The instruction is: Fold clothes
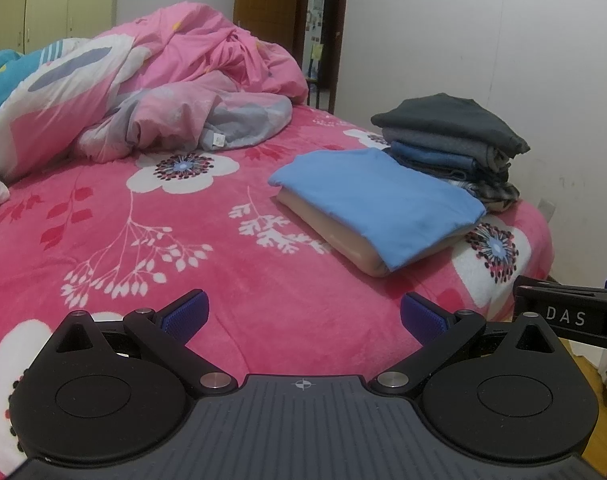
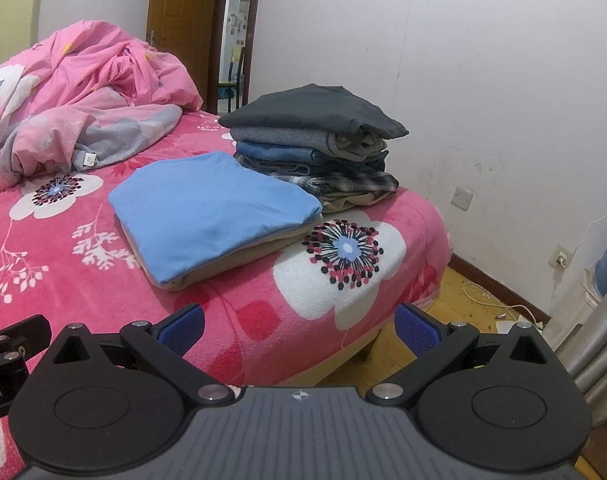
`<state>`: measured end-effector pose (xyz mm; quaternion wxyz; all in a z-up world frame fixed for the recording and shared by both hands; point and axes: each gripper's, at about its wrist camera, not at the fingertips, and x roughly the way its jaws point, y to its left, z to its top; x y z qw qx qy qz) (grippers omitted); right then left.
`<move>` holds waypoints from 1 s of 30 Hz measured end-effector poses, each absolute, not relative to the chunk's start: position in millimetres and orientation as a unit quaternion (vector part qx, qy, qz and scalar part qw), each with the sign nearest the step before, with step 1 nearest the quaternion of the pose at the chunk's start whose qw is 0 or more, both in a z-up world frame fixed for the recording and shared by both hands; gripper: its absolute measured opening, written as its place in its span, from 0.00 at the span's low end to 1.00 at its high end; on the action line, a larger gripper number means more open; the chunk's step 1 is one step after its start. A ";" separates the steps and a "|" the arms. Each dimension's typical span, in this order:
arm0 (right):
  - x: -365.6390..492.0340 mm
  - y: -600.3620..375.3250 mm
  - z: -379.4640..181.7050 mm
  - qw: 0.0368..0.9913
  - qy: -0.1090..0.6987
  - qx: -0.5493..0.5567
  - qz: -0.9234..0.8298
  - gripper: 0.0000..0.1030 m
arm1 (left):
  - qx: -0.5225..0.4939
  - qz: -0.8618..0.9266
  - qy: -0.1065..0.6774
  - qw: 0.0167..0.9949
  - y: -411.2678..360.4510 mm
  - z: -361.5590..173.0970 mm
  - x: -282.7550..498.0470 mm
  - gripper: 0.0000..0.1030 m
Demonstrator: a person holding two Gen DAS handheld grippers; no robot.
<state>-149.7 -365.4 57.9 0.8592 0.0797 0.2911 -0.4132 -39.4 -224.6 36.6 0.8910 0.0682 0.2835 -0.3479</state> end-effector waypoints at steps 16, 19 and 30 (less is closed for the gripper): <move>-150.2 -365.0 57.0 0.859 0.292 0.079 -0.412 1.00 | 0.068 -0.347 0.285 0.891 -223.0 35.5 -38.0 1.00; -150.5 -365.1 56.8 0.860 0.292 0.080 -0.412 1.00 | 0.068 -0.347 0.285 0.891 -223.0 35.4 -37.8 1.00; -150.7 -365.2 56.2 0.859 0.292 0.081 -0.412 1.00 | 0.069 -0.347 0.286 0.891 -222.9 34.9 -38.5 1.00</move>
